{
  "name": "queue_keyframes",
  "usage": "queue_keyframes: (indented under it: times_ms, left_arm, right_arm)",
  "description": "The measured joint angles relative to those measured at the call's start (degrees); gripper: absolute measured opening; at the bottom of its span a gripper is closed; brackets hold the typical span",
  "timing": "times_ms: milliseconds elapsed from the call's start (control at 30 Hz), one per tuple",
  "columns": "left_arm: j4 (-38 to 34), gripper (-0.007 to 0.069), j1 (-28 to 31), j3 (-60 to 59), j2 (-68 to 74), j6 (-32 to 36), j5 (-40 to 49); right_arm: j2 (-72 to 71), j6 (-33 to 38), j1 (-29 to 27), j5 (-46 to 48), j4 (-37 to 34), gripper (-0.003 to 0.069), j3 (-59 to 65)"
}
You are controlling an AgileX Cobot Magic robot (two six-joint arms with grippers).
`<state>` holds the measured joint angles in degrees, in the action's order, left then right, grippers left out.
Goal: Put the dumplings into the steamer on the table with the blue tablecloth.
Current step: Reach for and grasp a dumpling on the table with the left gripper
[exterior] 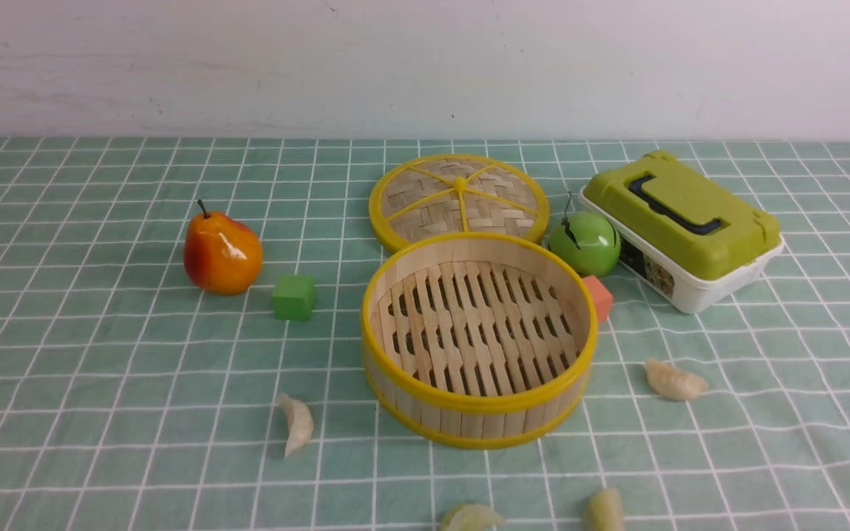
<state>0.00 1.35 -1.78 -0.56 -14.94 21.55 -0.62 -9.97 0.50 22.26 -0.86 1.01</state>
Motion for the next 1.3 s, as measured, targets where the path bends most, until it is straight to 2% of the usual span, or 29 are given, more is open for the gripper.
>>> queue_keyframes:
  times_ms: [300,1300]
  left_arm:
    - [3.5,0.012,0.0,0.0,0.0,0.0,0.0]
    - [5.2,0.0146,0.0,0.0,0.0,0.0,0.0]
  right_arm:
    - [0.0,0.0,0.0,0.0,0.0,0.0239,0.0]
    - [0.0,0.0,0.0,-0.2,1.8,0.0239,0.0]
